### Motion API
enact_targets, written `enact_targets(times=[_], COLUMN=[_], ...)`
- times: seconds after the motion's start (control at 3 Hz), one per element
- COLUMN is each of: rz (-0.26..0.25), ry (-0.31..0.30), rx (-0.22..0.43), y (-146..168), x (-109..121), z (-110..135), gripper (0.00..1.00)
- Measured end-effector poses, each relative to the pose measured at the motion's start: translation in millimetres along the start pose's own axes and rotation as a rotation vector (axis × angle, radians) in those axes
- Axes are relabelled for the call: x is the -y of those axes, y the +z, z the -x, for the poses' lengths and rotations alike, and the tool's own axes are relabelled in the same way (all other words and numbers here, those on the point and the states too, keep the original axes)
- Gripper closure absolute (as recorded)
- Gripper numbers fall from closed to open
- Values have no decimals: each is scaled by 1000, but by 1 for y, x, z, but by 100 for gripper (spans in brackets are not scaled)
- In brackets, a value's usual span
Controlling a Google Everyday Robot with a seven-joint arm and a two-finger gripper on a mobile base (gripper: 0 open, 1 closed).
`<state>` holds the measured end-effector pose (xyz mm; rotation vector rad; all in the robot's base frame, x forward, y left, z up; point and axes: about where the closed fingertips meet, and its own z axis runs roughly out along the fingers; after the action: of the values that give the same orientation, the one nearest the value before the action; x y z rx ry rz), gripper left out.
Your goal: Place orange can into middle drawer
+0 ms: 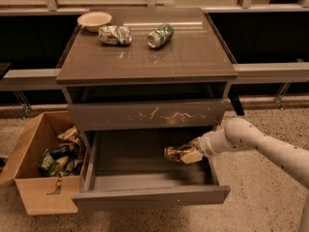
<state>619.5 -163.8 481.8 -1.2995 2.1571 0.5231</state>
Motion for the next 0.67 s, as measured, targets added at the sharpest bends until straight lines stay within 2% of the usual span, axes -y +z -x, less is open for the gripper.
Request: enact_targets(times=[0.33,0.67], rz=[21,55], ry=[11,14], rx=[-15,-39], y=[30,56], x=[11,13], z=[-9,-14], gripper=[85,62])
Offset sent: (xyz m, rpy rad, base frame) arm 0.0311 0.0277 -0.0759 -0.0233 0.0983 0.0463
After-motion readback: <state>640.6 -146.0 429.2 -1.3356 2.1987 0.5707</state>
